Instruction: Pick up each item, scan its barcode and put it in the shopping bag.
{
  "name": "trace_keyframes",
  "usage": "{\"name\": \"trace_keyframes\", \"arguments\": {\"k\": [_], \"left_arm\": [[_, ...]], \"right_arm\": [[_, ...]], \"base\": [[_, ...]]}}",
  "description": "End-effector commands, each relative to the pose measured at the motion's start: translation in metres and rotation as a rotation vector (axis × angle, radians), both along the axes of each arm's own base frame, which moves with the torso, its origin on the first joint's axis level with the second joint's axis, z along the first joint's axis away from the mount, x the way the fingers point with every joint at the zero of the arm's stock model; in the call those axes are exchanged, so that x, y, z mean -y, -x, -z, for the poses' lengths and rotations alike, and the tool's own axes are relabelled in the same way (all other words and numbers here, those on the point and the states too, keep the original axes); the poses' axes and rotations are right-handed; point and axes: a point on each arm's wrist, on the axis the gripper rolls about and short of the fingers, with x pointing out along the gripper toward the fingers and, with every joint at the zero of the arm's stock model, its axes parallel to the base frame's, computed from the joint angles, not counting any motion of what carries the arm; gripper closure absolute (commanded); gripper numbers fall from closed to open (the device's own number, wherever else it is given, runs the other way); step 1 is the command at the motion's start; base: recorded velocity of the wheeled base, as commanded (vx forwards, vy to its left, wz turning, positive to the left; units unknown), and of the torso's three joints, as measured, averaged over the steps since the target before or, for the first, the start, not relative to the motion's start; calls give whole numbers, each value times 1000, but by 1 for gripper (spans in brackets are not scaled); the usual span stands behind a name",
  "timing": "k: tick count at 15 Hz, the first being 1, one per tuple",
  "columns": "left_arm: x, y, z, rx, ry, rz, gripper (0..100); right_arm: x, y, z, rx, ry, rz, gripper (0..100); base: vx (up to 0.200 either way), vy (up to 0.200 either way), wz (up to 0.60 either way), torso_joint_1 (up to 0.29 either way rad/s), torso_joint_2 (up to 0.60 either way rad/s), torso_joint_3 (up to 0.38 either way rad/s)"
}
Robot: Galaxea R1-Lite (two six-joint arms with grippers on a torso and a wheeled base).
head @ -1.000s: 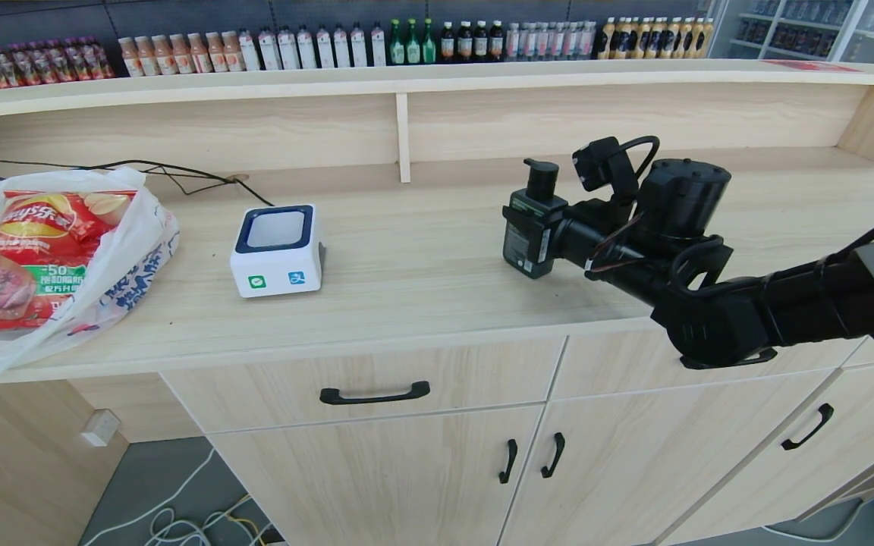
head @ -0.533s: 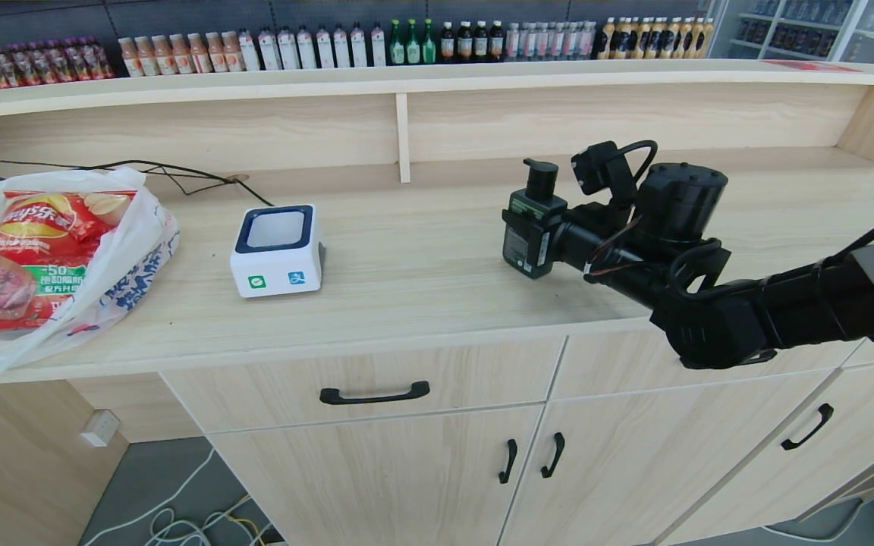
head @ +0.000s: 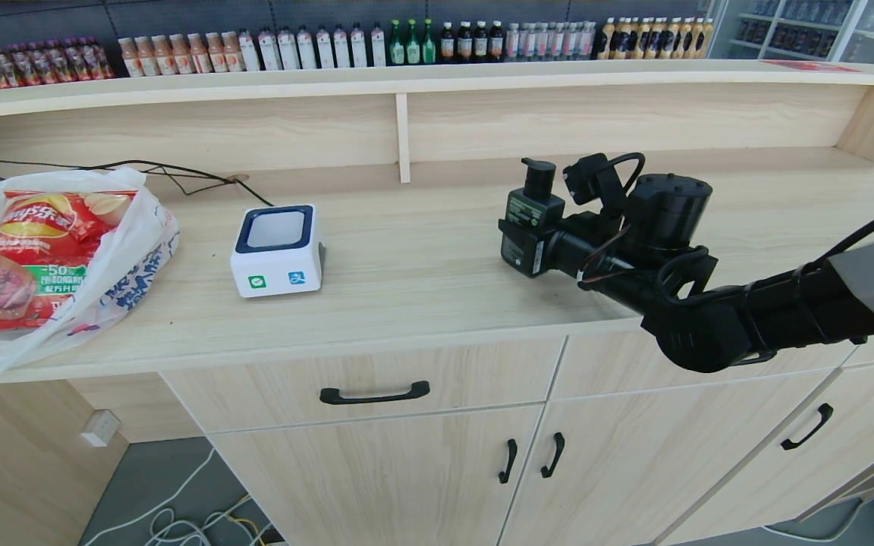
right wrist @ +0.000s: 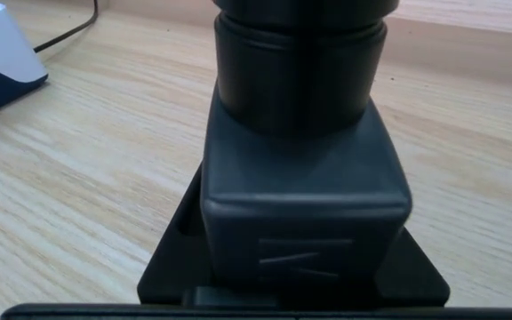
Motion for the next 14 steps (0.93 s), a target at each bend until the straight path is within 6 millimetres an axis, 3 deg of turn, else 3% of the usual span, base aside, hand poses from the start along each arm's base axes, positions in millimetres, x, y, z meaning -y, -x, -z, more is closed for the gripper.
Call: {"name": "trace_keyframes", "arguments": {"k": [1,7,11,13,14], "left_arm": [[0,0,0,0,0,0,0],[0,0,0,0,0,-2,0],[0,0,0,0,0,0,0],[0,0,0,0,0,0,0],[0,0,0,0,0,0,0]], "right_arm": [[0,-1,1,-3,0,0,100],[-1,12,-16,43,-13,-12,100],[-4,47,-57,155,-9,-47,100],[-5,73,-72,179,-21,-41,100],[-5,73,-72,179,-21,-41,100]], "base": [[0,0,0,0,0,0],[0,0,0,0,0,0],[0,0,0,0,0,0],[0,0,0,0,0,0],[0,0,0,0,0,0]]}}
